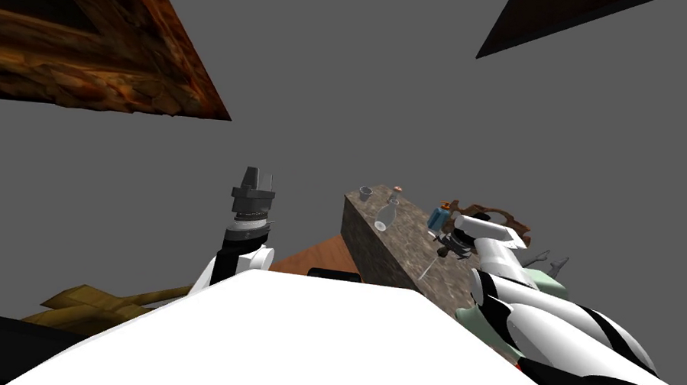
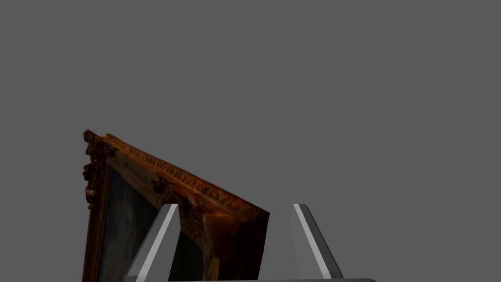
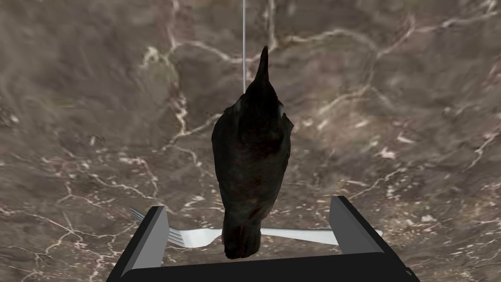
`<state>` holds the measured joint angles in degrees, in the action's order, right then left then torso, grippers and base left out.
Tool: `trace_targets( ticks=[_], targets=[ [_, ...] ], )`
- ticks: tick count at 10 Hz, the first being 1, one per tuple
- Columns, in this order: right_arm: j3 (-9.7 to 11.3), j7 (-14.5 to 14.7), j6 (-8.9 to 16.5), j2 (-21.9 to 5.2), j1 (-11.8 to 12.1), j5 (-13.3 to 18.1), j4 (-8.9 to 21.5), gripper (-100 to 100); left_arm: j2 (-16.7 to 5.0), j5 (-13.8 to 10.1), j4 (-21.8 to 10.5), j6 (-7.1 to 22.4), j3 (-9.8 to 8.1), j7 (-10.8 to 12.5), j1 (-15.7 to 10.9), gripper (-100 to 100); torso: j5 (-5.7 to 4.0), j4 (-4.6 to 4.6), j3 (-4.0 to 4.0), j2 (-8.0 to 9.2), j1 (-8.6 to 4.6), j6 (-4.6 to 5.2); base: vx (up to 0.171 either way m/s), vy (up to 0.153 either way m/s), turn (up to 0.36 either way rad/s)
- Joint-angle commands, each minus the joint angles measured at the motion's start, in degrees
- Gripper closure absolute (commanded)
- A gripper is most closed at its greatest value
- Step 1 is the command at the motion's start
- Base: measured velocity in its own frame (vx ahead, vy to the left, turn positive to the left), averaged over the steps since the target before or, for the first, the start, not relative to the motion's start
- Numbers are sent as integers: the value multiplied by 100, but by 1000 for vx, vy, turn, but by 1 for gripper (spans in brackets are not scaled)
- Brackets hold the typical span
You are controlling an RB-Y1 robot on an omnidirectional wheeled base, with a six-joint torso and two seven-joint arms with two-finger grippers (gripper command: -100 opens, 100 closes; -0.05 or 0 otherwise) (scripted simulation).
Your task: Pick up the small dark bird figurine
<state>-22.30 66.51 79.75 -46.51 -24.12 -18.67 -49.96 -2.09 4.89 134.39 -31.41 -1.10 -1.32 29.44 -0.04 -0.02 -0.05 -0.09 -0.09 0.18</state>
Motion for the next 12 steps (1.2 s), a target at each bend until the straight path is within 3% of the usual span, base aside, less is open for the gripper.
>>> trace_targets(
  ticks=[1,2,6,7,8,9,11,12],
  targets=[
    [0,0,0,0,0,0,0,-100,0,0,0,0,0,0,0,0,0,0,0,0,0,0,15,-2,-13],
    [-14,-5,24,9,15,9,-27,100,0,0,0,0,0,0,0,0,1,1,2,3,2,-3,0,0,0],
    [-14,-7,22,5,13,8,-24,100,0,0,0,0,0,0,-1,0,-1,1,4,8,3,-5,0,0,0],
    [-14,-6,22,5,13,9,-25,0,0,0,0,0,0,0,-1,0,-1,1,4,8,3,-5,0,0,0],
    [227,17,-151,-164,-215,-163,262,100,0,0,0,0,0,0,-1,0,-1,1,4,8,3,-5,-35,17,85],
    [227,17,-151,-164,-215,-163,375,100,0,0,0,0,1,0,-1,0,2,5,7,12,10,-16,-40,14,75],
    [526,31,-345,-371,-473,-382,775,100,0,0,0,0,0,0,-1,0,1,4,11,19,9,-9,-47,17,57],
    [526,31,-345,-371,-473,-382,880,100,0,0,0,0,1,0,-1,0,4,7,15,25,13,-10,-44,14,29]
  ],
)
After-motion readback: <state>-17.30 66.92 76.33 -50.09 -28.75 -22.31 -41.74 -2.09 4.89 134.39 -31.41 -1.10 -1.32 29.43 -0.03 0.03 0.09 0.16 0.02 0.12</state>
